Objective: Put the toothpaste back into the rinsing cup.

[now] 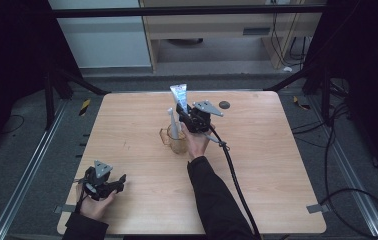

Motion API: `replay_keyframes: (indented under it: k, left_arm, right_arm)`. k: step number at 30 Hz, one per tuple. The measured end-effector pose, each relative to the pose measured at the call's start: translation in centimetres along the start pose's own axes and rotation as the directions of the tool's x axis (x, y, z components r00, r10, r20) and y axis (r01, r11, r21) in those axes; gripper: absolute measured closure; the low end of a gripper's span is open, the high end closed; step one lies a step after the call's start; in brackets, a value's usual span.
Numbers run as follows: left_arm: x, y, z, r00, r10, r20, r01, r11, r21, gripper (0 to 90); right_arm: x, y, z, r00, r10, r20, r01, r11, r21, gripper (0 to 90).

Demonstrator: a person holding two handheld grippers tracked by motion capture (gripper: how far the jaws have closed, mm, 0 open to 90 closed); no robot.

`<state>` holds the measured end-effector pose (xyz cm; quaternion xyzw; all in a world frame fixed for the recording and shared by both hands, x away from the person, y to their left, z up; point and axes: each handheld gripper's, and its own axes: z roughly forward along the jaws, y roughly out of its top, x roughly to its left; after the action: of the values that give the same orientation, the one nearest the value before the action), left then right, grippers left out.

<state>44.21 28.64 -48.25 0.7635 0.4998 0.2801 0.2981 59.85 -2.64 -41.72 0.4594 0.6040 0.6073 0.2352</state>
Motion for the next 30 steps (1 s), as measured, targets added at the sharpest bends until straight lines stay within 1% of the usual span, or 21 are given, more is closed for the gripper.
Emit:
replay_keyframes:
  k: [7, 8, 14, 16, 18, 20, 24, 27, 30]
  left_arm:
    - [0.0, 0.0, 0.0, 1.0, 0.003, 0.001, -0.003, 1.0, 0.001, 29.7]
    - [0.0, 0.0, 0.0, 1.0, 0.002, 0.001, -0.002, 1.0, 0.001, 29.7]
    - [0.0, 0.0, 0.0, 1.0, 0.001, 0.001, -0.001, 1.0, -0.001, 29.7]
    - [0.0, 0.0, 0.0, 1.0, 0.002, 0.001, -0.002, 1.0, 0.001, 29.7]
    - [0.0, 0.0, 0.0, 1.0, 0.003, 0.001, -0.003, 1.0, 0.002, 29.7]
    - [-0.1, 0.0, 0.0, 1.0, 0.004, 0.0, -0.004, 1.0, 0.002, 29.7]
    - [-0.1, 0.0, 0.0, 1.0, 0.004, -0.001, -0.004, 1.0, 0.003, 29.7]
    - [-0.1, 0.0, 0.0, 1.0, 0.004, -0.001, -0.004, 1.0, 0.004, 29.7]
    - [-0.1, 0.0, 0.0, 1.0, 0.005, -0.001, -0.005, 1.0, 0.005, 29.7]
  right_arm:
    - [0.1, -0.5, 0.3, 1.0, -0.001, 0.0, 0.001, 0.9998, 0.022, 68.2]
    - [0.1, -0.5, 0.4, 1.0, -0.008, 0.0, 0.008, 0.9997, 0.025, 68.1]
    - [0.1, -0.9, 0.5, 0.9999, -0.016, -0.007, 0.016, 0.9983, 0.055, 67.3]
    - [0.0, -1.0, 0.5, 0.9999, -0.006, -0.01, 0.007, 0.9973, 0.073, 67.1]
    - [0.0, -1.2, 0.5, 0.9998, -0.015, -0.016, 0.016, 0.9962, 0.086, 66.7]
    - [0.0, -1.3, 0.4, 0.9997, -0.015, -0.019, 0.016, 0.9957, 0.091, 66.6]
    - [-0.1, -1.4, 0.5, 0.9996, -0.011, -0.025, 0.014, 0.9926, 0.12, 65.7]
    - [-0.3, -1.6, 0.5, 0.9995, -0.019, -0.026, 0.022, 0.9911, 0.131, 65.5]
    - [-0.3, -1.7, 0.3, 0.9993, -0.018, -0.032, 0.022, 0.9912, 0.131, 65.5]
